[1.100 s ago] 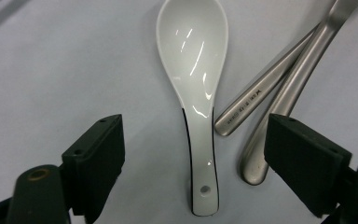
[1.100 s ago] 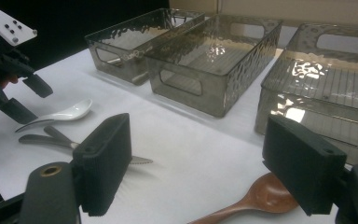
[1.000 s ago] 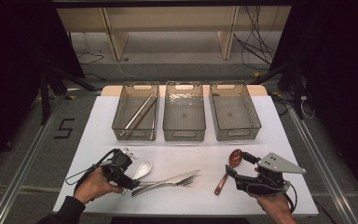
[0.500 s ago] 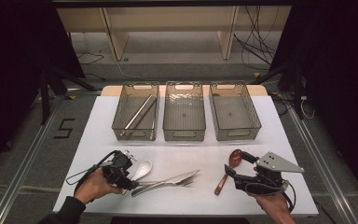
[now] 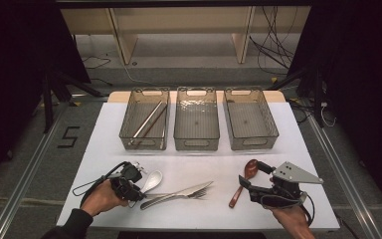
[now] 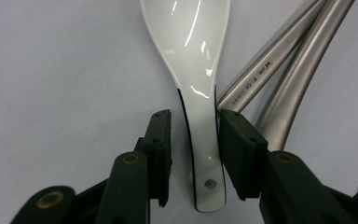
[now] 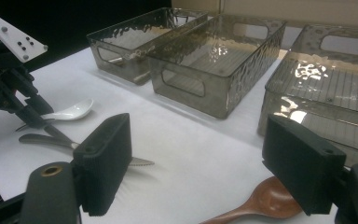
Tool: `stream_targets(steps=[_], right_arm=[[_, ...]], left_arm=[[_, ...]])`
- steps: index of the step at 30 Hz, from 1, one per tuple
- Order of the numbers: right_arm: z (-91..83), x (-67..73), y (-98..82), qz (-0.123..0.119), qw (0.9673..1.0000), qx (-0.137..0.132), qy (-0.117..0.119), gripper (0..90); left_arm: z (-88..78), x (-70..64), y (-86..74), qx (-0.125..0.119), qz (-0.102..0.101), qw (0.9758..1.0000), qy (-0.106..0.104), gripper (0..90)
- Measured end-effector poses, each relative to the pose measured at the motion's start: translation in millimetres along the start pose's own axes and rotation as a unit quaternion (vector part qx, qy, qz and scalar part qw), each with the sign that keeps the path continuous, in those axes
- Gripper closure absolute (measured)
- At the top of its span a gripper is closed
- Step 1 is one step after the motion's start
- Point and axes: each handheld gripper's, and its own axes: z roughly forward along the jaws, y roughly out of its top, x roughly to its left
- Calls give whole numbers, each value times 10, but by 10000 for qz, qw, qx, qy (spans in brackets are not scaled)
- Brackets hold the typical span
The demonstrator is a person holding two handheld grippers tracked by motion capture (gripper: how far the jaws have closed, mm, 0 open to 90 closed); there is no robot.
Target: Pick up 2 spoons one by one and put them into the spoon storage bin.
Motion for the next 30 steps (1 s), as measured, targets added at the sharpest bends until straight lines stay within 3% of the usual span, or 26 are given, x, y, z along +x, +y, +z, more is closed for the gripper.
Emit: stream_targets(steps=[7,21,30], right_arm=[[-2,7,1,-15,10000,-5,4,250],[-3,16,6,-31,10000,-1,-25,251],[-10,10,6,-25,10000,-17,-28,251]], left_arm=[[2,-1,13,37,78,9999,65,743],[-17,-37,7,-96,230,9997,42,754],[-67,-20,10,-279,145,9995,91,755]])
